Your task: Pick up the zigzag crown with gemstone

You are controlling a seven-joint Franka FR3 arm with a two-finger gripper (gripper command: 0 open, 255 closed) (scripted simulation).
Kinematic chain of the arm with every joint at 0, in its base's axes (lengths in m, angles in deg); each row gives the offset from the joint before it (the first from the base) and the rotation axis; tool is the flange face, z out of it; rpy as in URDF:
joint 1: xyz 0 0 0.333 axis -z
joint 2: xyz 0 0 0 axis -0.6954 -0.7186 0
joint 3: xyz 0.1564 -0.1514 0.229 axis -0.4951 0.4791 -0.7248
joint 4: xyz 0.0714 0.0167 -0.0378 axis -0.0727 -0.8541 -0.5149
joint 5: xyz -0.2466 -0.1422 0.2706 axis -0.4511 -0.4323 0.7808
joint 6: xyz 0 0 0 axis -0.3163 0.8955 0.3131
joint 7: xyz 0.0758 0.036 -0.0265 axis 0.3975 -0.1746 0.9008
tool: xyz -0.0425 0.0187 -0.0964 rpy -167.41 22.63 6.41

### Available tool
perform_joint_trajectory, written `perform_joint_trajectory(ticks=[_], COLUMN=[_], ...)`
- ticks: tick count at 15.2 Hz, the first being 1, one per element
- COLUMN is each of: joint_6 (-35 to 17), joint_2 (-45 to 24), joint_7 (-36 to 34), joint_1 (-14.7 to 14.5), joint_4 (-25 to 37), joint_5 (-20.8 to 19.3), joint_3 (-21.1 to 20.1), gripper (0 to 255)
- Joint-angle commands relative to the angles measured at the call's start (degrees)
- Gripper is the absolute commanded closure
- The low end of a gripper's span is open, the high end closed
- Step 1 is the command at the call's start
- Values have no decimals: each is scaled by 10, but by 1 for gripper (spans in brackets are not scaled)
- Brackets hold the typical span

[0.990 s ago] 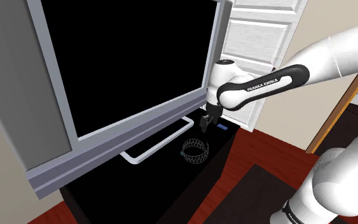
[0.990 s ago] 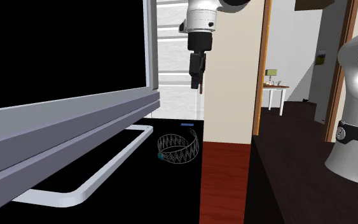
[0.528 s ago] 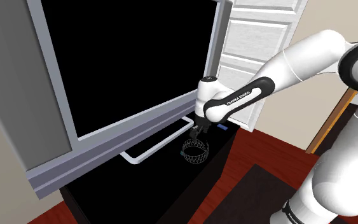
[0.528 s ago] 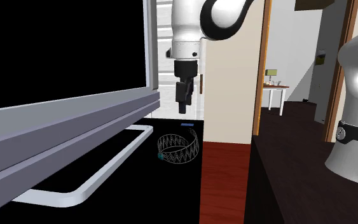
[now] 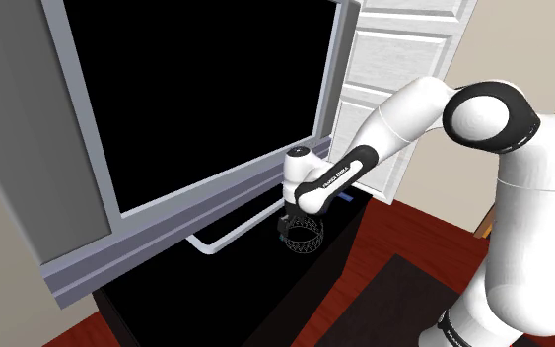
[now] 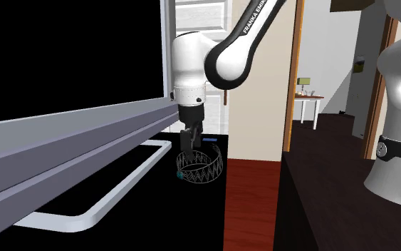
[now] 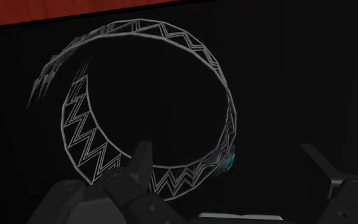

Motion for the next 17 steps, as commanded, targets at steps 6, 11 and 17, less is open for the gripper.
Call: perform_joint_trajectory(ticks=[6, 11, 17], joint_6=[-37, -56, -55], joint_2=[-92, -117, -117], joint_7=[-21, -28, -28], joint_1=[-12, -16, -15], joint_4=[46, 53, 53], joint_5=[-19, -26, -26], joint_3=[11, 17, 17], gripper=[0, 0, 255])
